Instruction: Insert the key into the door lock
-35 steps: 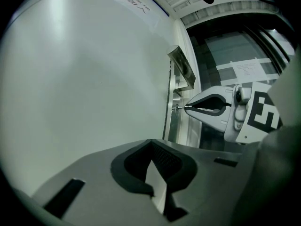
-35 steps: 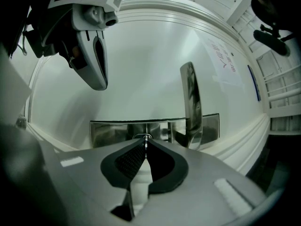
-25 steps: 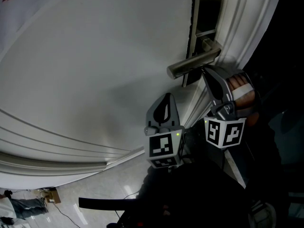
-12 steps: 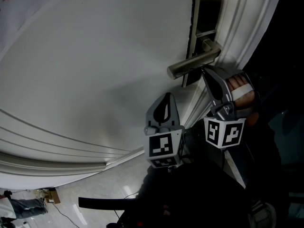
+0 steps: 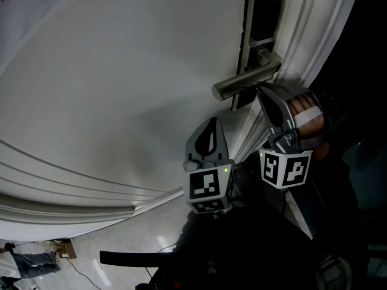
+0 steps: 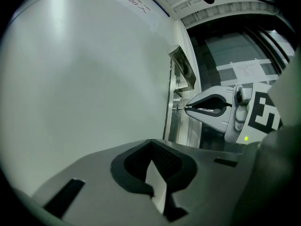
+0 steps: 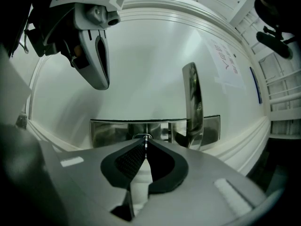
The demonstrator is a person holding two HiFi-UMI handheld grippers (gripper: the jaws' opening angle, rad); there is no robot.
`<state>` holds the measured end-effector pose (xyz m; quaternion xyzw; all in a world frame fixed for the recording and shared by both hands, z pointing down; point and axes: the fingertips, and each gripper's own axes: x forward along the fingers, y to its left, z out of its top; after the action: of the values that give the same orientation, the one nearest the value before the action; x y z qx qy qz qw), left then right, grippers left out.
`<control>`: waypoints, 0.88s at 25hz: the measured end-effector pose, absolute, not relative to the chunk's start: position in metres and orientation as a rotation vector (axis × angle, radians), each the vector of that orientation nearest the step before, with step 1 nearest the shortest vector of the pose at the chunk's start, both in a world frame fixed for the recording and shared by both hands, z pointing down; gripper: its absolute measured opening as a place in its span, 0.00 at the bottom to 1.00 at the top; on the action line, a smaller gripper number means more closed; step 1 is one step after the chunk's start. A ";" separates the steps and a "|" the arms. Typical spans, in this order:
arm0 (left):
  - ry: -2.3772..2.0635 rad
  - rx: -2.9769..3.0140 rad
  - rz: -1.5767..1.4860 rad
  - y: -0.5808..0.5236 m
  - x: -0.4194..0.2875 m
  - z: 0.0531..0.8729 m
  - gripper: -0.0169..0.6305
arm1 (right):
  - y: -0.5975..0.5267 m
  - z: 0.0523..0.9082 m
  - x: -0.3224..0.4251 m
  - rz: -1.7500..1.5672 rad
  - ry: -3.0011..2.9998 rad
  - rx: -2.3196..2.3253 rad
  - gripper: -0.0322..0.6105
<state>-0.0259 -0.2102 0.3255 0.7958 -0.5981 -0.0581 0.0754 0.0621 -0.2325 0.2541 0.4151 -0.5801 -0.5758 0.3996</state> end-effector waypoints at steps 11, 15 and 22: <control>-1.796 2.386 -0.178 -0.209 -0.027 0.325 0.03 | -0.233 0.253 0.061 -1.454 -1.471 1.052 0.07; -1.789 2.370 -0.183 -0.209 -0.027 0.326 0.03 | -0.233 0.253 0.061 -1.459 -1.474 1.053 0.07; -1.791 2.386 -0.167 -0.212 -0.024 0.325 0.03 | -0.234 0.254 0.061 -1.454 -1.481 1.054 0.07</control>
<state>-0.0242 -0.2117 0.3250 0.7962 -0.5976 -0.0558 0.0765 0.0608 -0.2344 0.2535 0.4160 -0.5843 -0.5736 0.3957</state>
